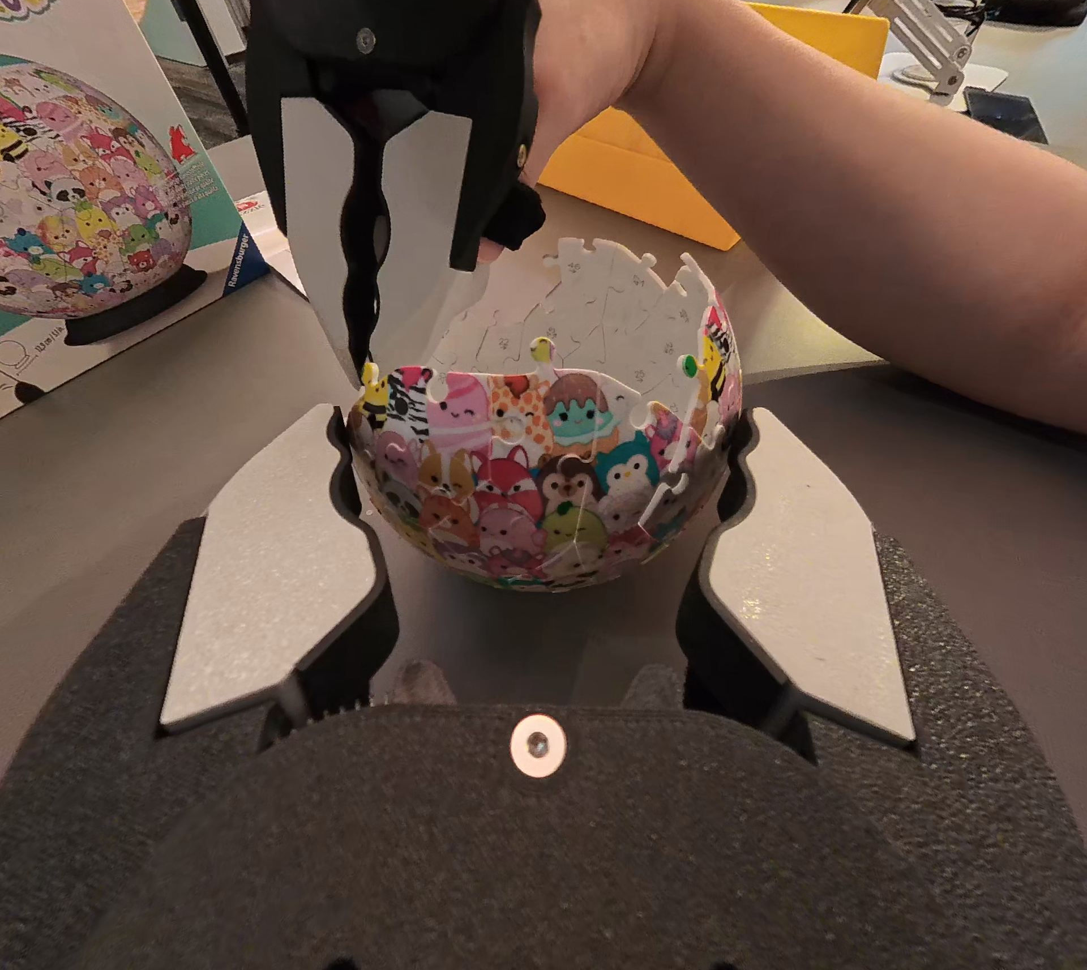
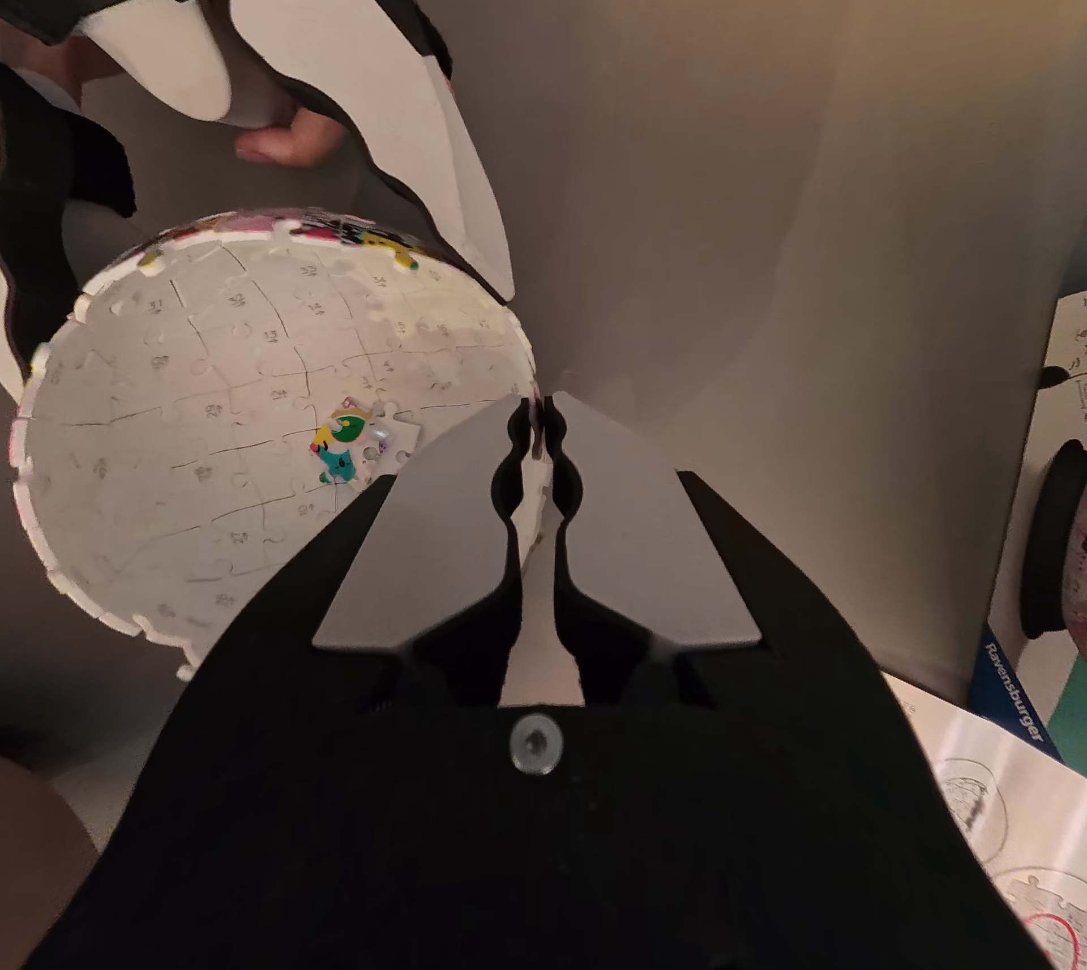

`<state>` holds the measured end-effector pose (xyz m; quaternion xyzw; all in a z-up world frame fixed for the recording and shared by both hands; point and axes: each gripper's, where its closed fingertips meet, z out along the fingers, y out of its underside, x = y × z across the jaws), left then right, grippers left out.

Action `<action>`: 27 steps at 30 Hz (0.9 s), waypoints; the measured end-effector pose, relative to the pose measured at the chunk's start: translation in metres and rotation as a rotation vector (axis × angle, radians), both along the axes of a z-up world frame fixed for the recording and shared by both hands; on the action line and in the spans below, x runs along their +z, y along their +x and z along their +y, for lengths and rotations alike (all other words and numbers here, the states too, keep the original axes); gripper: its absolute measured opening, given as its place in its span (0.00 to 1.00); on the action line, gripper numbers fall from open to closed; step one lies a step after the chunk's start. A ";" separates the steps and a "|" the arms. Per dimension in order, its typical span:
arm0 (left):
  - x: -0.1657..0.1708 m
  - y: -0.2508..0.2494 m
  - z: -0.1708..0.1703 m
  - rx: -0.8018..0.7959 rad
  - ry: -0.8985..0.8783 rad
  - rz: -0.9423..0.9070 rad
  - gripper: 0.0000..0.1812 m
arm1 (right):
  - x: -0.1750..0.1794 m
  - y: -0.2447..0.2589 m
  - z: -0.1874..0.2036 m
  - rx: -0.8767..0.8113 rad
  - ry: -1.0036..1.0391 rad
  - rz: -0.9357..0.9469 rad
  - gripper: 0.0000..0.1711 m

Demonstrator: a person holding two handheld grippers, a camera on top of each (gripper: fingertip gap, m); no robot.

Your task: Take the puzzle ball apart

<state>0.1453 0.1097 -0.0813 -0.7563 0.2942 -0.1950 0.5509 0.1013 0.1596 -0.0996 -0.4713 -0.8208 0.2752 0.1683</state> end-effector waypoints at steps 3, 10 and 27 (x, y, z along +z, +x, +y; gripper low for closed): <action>0.000 0.000 0.000 0.000 -0.001 -0.002 0.67 | 0.000 0.000 0.000 0.016 0.043 0.009 0.02; -0.001 0.001 0.001 -0.004 -0.007 -0.012 0.67 | 0.001 0.002 0.000 0.041 0.091 0.012 0.02; -0.002 0.002 0.001 -0.007 -0.005 -0.002 0.67 | 0.000 0.002 0.008 -0.026 0.167 -0.018 0.06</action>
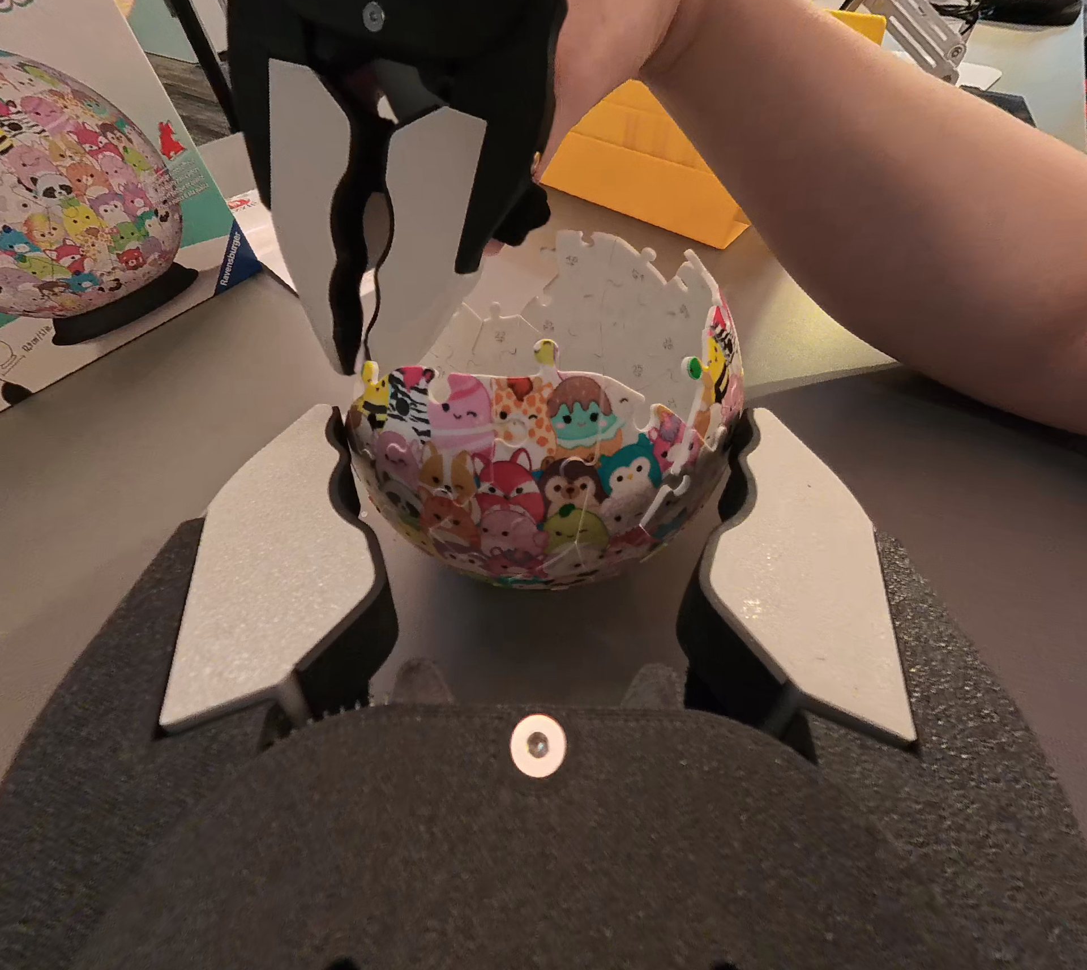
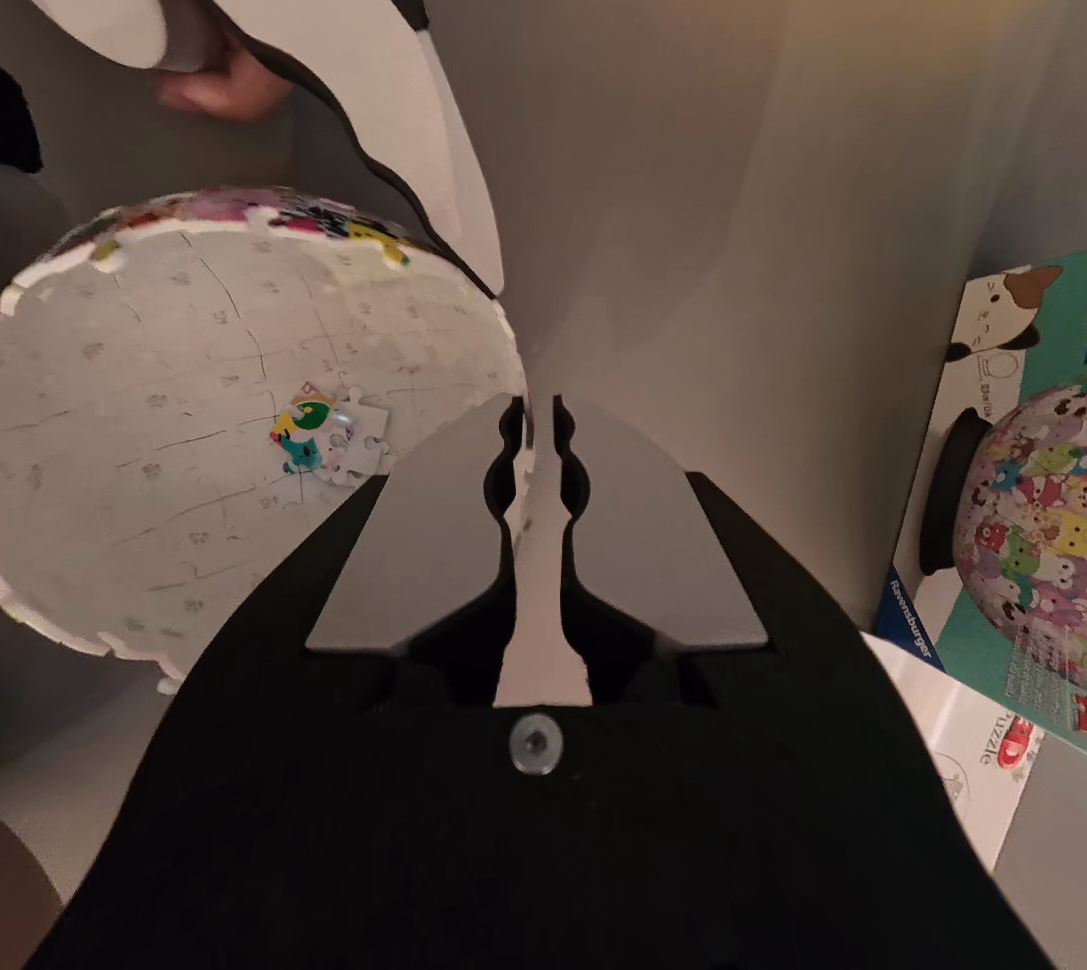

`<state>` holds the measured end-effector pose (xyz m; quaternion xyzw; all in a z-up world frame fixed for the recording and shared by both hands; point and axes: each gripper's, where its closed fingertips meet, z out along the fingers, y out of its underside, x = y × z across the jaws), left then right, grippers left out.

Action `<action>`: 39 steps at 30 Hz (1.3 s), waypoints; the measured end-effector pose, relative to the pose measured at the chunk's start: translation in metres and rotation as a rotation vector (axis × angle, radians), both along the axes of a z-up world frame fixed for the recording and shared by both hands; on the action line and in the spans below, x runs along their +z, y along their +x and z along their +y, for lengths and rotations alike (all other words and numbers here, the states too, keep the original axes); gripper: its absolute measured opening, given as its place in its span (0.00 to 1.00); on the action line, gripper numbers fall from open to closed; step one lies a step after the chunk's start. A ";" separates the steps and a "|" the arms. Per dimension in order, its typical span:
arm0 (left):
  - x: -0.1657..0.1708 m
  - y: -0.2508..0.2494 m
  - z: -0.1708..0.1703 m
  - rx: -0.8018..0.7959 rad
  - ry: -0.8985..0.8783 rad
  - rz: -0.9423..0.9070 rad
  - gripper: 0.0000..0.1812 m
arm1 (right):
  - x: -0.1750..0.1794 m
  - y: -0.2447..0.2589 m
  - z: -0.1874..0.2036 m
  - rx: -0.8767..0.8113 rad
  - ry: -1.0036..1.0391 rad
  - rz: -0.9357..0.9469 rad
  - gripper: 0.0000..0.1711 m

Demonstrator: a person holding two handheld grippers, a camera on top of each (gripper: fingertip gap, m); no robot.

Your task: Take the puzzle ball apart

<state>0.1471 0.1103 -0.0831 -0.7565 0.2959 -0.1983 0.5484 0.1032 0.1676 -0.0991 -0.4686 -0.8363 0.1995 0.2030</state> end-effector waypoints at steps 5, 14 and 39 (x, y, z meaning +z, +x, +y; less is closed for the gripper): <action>0.000 0.000 0.000 -0.001 -0.004 -0.004 0.67 | -0.002 0.002 -0.003 0.026 -0.038 0.001 0.02; 0.000 -0.001 0.000 -0.003 0.000 0.003 0.67 | 0.000 0.003 -0.004 0.092 0.080 0.024 0.02; -0.002 0.000 0.000 -0.011 0.012 0.016 0.67 | 0.109 0.213 0.086 -0.998 0.031 0.151 0.02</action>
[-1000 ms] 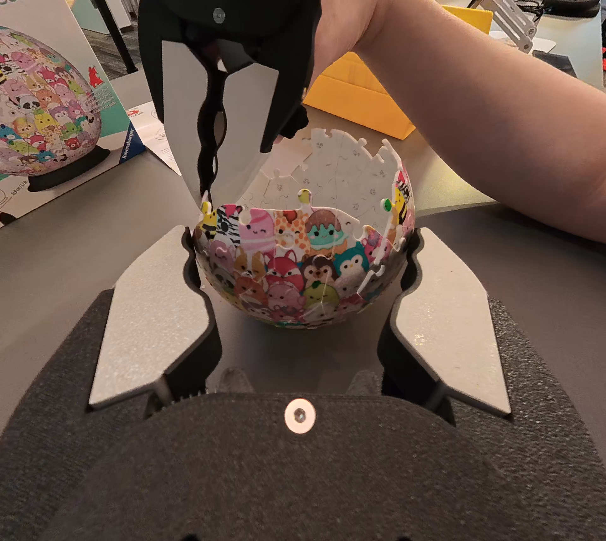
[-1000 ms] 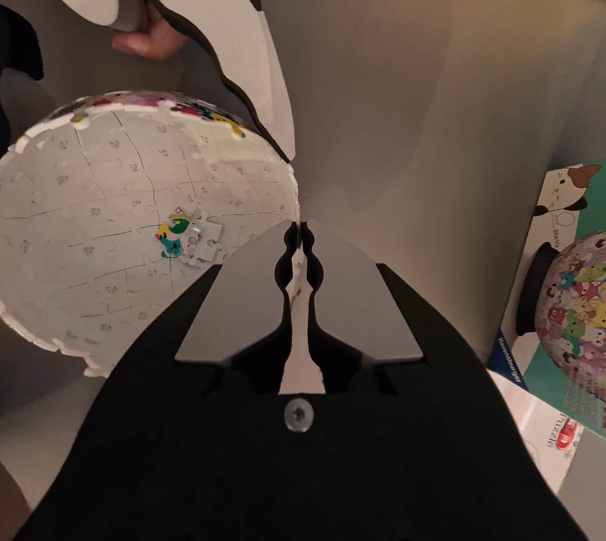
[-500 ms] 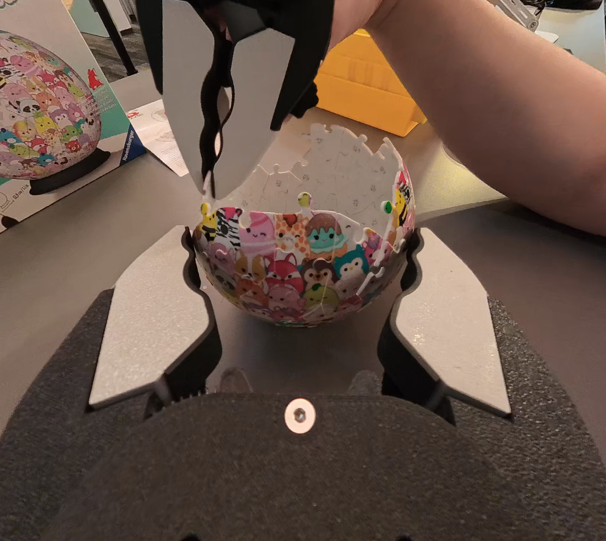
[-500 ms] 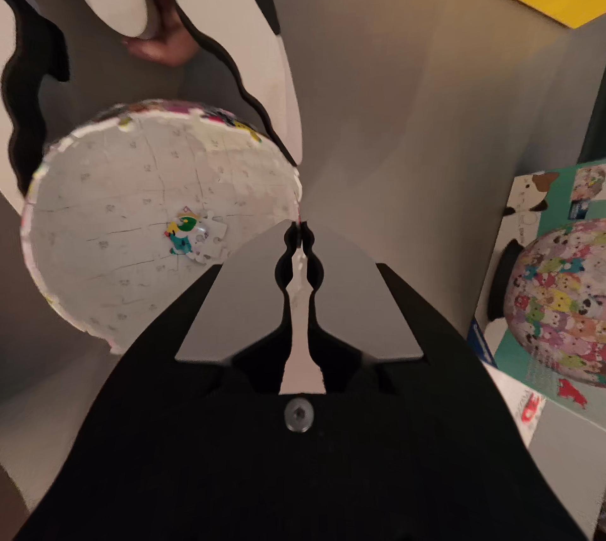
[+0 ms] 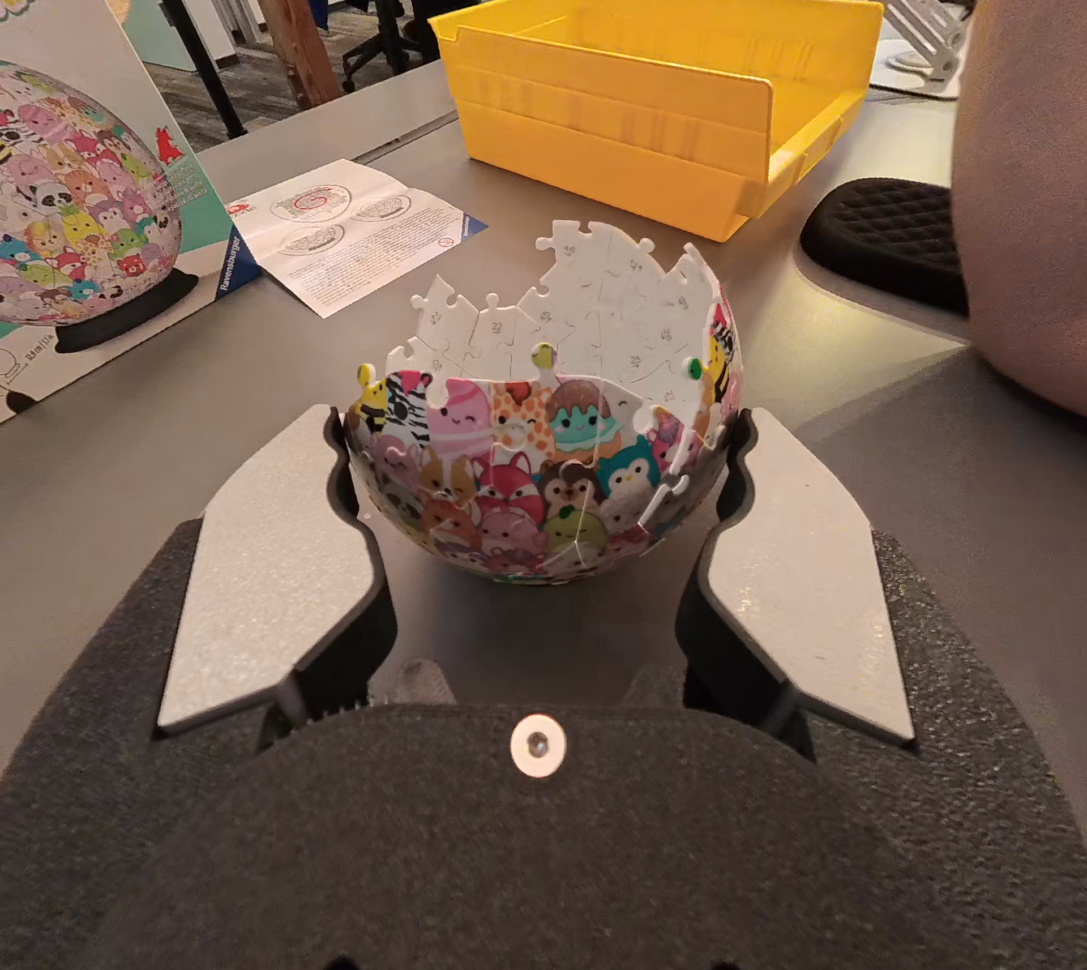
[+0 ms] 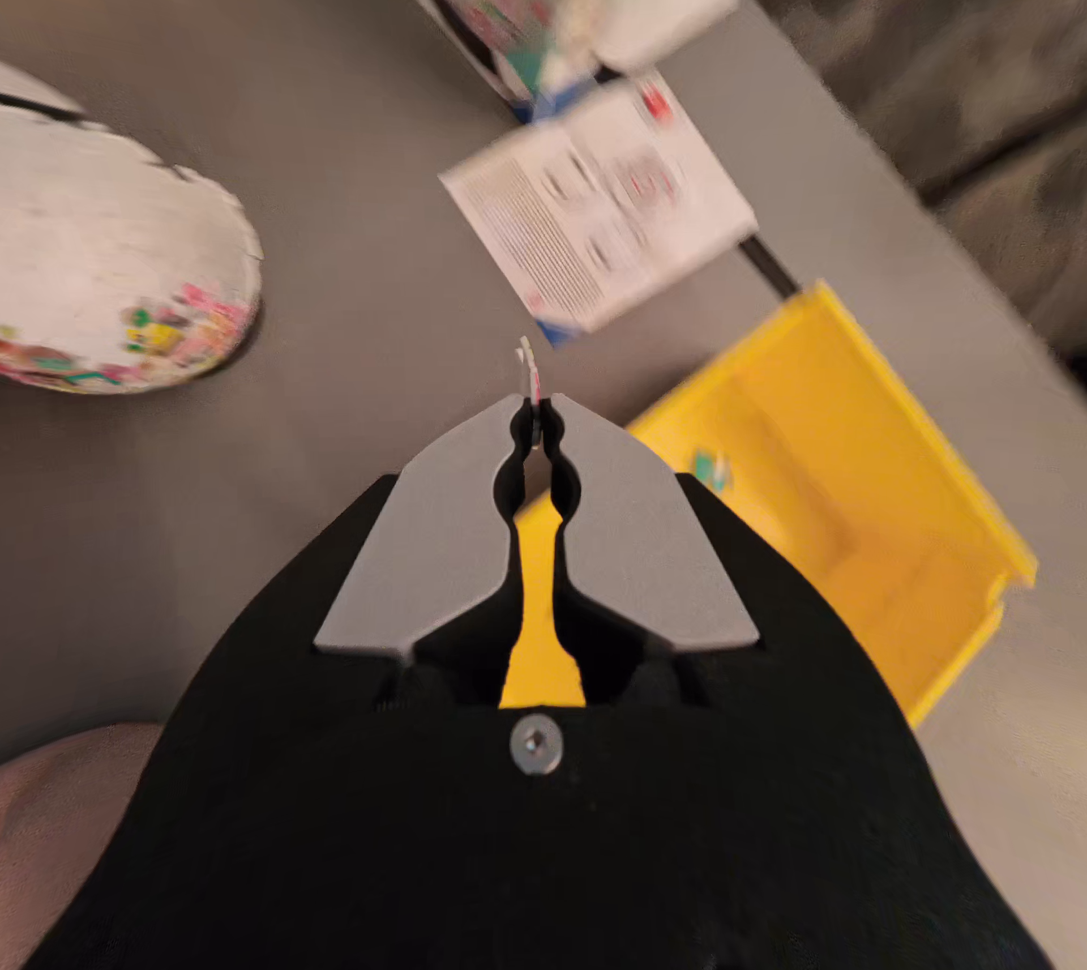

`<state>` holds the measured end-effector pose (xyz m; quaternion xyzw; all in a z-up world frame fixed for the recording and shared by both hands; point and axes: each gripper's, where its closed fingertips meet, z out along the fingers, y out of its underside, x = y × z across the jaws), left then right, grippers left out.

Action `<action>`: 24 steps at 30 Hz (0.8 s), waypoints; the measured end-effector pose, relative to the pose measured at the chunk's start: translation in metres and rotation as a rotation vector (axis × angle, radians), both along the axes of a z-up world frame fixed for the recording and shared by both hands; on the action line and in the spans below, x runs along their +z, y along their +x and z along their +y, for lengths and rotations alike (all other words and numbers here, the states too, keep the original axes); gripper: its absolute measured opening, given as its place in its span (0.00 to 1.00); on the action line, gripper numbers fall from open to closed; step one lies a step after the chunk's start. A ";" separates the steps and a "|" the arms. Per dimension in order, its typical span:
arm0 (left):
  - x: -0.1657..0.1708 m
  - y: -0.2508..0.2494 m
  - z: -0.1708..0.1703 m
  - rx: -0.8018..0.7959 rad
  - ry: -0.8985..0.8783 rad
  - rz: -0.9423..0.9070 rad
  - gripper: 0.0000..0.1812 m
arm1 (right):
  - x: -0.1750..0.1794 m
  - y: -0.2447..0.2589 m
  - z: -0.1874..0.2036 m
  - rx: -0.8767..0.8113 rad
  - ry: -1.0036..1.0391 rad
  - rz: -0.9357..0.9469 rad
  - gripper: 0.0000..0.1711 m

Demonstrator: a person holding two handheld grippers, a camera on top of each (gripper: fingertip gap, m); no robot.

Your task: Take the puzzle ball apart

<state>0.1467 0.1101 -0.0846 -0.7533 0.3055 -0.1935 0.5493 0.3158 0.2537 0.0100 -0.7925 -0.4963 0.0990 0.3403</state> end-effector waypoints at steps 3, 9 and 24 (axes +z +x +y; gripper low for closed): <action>0.000 0.000 0.000 -0.015 -0.008 0.001 0.67 | -0.041 0.075 0.019 -0.263 -0.185 -0.008 0.02; -0.002 -0.002 0.000 -0.121 0.003 0.026 0.66 | -0.121 0.115 0.037 -0.418 -0.490 0.080 0.02; -0.001 -0.014 0.002 -0.342 0.020 0.014 0.66 | -0.013 0.081 0.057 -0.334 -0.061 0.300 0.12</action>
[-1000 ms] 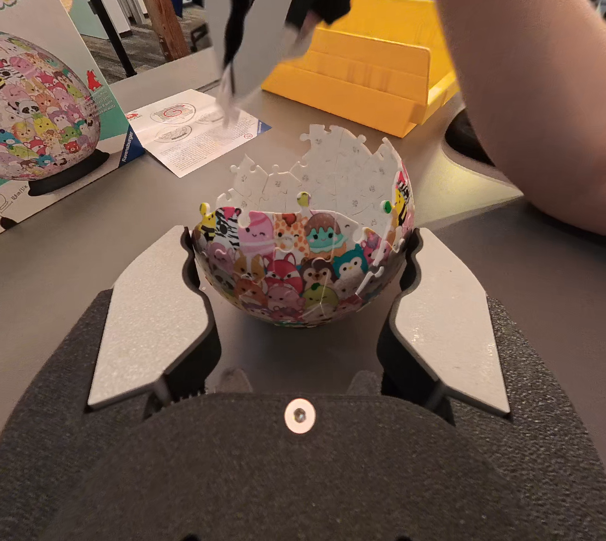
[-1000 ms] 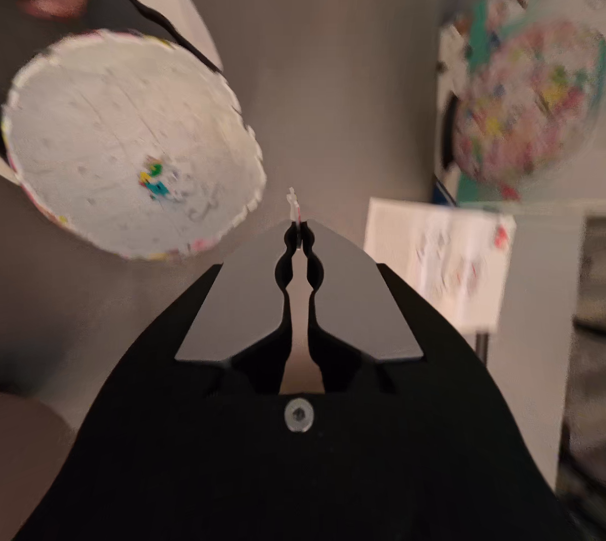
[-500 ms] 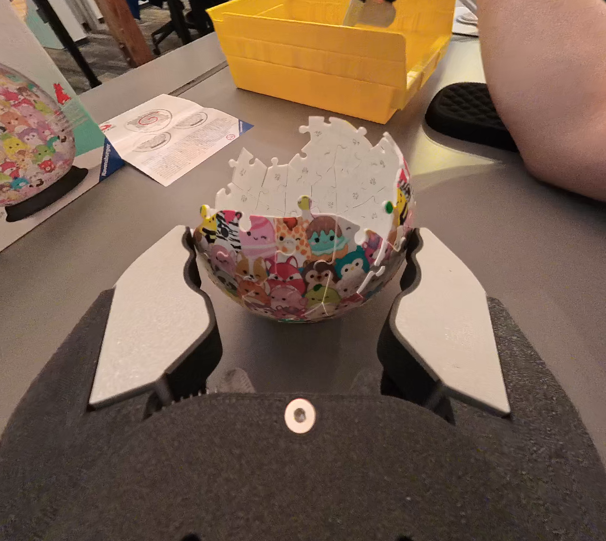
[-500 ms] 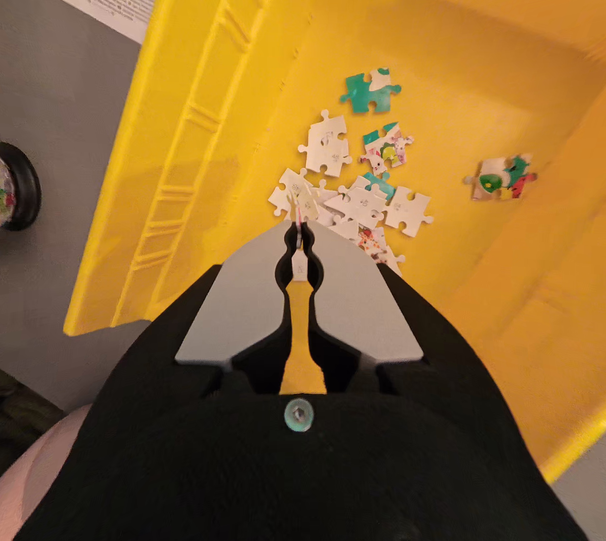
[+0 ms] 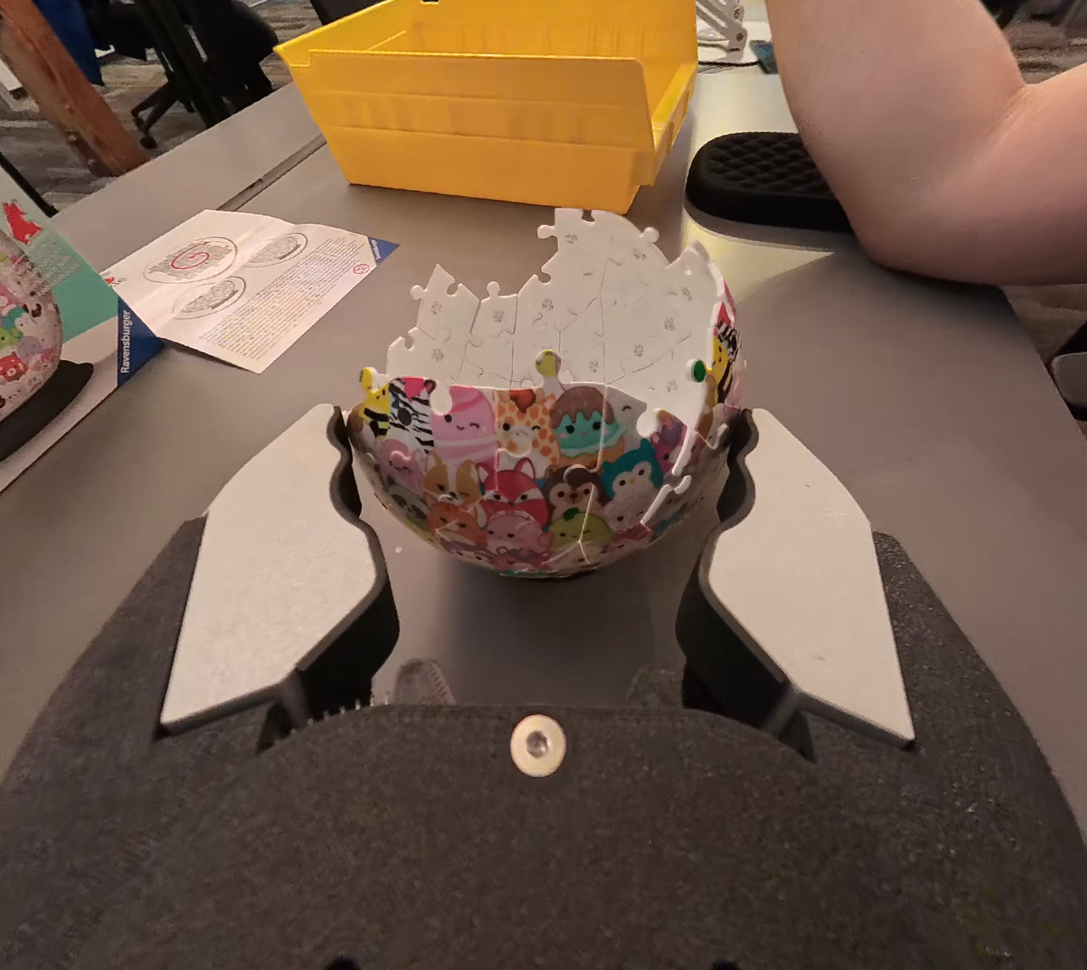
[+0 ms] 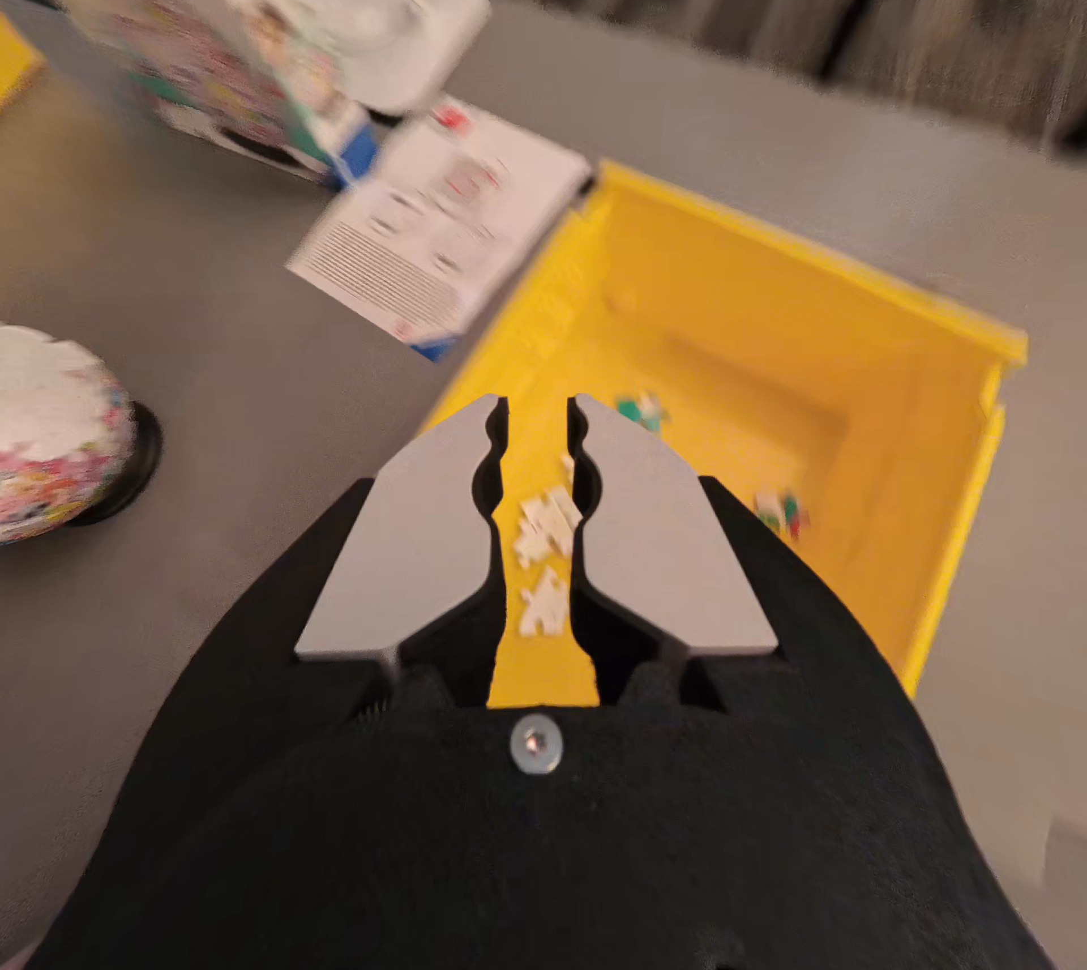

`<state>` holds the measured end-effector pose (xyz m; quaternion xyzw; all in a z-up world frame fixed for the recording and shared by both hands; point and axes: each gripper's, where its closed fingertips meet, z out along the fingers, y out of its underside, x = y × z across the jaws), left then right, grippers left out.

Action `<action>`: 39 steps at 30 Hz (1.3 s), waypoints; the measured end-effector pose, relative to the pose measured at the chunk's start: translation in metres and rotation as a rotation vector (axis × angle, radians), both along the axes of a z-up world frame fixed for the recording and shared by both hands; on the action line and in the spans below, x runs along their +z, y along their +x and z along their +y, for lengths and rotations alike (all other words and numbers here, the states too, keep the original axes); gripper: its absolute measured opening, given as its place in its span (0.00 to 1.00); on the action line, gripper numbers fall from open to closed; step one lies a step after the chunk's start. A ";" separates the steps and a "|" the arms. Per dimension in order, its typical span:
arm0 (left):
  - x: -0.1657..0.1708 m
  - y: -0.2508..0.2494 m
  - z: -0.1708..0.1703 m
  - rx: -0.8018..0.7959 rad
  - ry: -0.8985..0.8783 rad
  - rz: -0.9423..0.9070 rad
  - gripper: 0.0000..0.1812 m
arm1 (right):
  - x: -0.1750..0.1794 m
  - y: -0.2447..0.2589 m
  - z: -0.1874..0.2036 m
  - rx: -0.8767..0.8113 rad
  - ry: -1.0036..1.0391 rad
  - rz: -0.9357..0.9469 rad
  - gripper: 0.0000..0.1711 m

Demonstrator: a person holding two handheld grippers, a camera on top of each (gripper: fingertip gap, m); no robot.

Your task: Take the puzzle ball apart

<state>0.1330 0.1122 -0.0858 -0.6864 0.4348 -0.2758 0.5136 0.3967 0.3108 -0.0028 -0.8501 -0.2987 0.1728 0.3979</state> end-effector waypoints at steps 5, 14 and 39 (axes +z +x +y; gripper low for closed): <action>0.011 -0.008 0.001 0.020 -0.038 -0.086 0.68 | 0.057 -0.136 -0.070 0.595 0.318 -0.004 0.12; 0.006 -0.009 -0.011 0.106 -0.056 0.024 0.68 | -0.036 -0.284 -0.151 1.275 0.182 -0.057 0.10; 0.007 -0.036 -0.003 0.080 -0.074 0.006 0.53 | -0.059 -0.299 -0.133 0.976 0.189 -0.489 0.05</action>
